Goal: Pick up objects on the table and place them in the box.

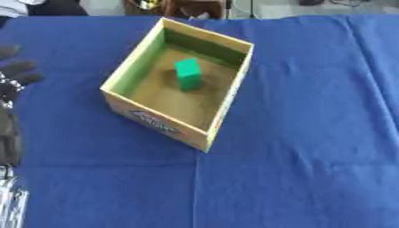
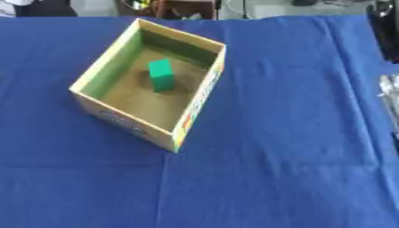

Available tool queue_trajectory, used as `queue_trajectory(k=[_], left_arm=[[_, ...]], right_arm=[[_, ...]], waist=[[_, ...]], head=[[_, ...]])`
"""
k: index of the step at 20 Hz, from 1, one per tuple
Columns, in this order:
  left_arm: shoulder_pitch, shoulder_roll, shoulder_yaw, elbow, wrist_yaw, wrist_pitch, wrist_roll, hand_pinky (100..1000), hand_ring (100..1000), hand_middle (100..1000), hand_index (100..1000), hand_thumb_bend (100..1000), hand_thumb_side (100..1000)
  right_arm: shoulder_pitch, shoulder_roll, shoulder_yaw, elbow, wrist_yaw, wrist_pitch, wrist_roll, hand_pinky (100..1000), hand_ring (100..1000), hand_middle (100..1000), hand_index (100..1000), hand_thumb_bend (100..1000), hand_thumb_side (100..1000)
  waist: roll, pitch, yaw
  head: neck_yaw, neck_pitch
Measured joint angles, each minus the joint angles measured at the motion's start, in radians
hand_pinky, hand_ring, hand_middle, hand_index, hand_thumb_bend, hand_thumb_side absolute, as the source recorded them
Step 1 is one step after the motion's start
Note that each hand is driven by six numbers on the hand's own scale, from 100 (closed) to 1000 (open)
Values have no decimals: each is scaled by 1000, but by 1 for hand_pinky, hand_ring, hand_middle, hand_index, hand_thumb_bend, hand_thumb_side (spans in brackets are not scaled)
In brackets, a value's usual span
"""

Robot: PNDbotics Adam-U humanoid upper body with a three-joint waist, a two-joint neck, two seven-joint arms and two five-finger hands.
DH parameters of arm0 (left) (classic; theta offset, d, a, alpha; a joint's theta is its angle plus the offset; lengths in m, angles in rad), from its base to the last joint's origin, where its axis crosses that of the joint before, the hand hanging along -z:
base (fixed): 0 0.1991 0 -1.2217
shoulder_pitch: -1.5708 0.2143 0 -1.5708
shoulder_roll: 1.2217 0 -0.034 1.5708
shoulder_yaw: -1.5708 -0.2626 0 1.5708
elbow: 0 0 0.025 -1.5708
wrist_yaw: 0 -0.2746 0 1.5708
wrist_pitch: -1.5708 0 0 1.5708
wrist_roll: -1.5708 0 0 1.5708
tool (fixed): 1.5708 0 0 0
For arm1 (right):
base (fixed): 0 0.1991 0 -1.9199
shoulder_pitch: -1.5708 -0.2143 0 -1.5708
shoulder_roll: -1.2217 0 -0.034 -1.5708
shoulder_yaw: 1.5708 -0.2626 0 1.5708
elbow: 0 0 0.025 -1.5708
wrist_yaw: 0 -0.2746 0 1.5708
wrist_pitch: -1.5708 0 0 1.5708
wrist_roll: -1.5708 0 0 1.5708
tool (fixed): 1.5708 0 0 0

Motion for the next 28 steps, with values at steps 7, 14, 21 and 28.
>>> queue_trajectory(k=[7,14,21,28], left_arm=[[-1,0,1,0,-1,-3,5,681,690,716,849,100,1000],[-4,0,7,0,-1,-9,13,680,690,716,849,100,1000],[-8,0,8,0,-2,-13,18,679,690,717,850,100,1000],[-10,0,12,0,-2,-18,22,678,689,719,850,100,1000]], right_arm=[[72,40,-11,0,-9,-64,-6,874,751,716,855,100,943],[112,84,-18,0,-7,-86,0,878,750,705,821,100,894],[120,117,-23,0,3,-87,13,867,748,706,825,100,876],[129,138,-23,0,18,-77,23,874,750,706,829,100,872]], waist=[[2,2,-3],[4,4,-4],[1,4,-4],[1,4,-3]], head=[[3,0],[6,0],[23,8],[24,8]])
